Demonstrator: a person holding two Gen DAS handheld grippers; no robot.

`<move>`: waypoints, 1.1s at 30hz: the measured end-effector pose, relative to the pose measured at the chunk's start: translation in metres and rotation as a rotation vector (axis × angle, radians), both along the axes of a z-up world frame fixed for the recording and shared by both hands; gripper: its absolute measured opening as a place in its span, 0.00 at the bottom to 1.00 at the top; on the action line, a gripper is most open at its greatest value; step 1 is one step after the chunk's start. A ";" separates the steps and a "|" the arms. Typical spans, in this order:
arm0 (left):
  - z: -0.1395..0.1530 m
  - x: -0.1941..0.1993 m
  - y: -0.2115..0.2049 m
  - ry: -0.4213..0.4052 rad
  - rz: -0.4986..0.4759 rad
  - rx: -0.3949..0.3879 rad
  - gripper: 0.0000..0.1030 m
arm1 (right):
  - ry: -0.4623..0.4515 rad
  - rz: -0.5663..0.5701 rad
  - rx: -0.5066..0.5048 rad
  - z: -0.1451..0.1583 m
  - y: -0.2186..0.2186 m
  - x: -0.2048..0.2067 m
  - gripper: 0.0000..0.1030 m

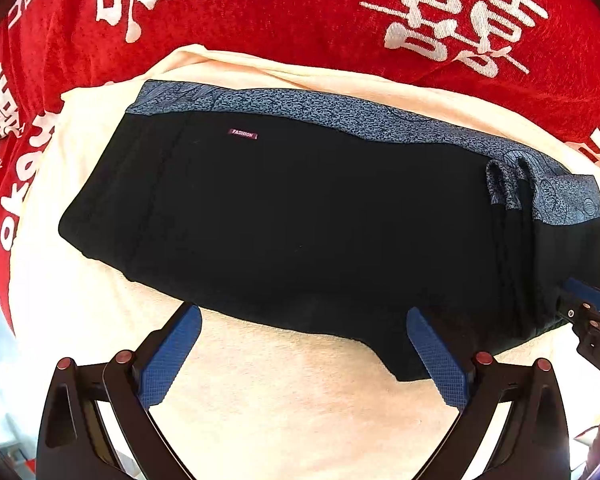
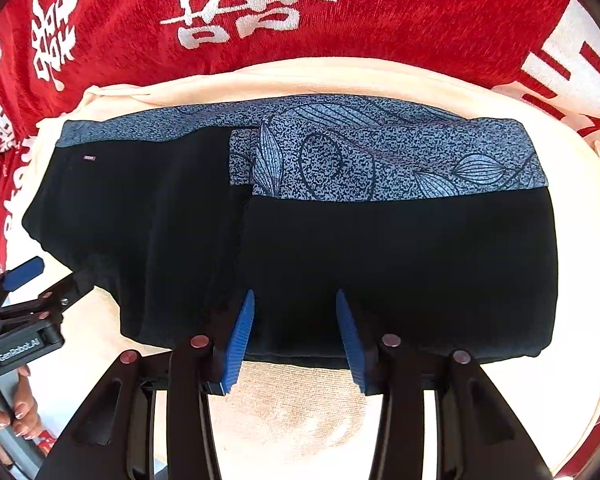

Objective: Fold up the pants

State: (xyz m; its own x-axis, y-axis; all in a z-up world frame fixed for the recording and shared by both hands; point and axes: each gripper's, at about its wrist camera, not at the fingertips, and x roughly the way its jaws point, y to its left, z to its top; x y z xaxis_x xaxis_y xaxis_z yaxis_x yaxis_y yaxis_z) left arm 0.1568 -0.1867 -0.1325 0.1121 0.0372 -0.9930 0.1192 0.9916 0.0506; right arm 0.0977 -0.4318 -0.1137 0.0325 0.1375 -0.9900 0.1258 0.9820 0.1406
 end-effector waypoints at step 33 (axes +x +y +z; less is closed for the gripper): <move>0.139 -0.081 0.049 0.020 -0.052 -0.129 1.00 | 0.132 0.025 0.062 0.114 0.048 -0.061 0.77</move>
State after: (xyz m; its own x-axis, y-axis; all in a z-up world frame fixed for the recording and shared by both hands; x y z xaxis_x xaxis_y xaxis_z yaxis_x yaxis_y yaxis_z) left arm 0.0762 -0.1378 0.0067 0.0904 -0.0963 -0.9912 0.1704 0.9821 -0.0799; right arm 0.0366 -0.3840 0.0000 -0.1014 0.1981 -0.9749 0.1228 0.9750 0.1853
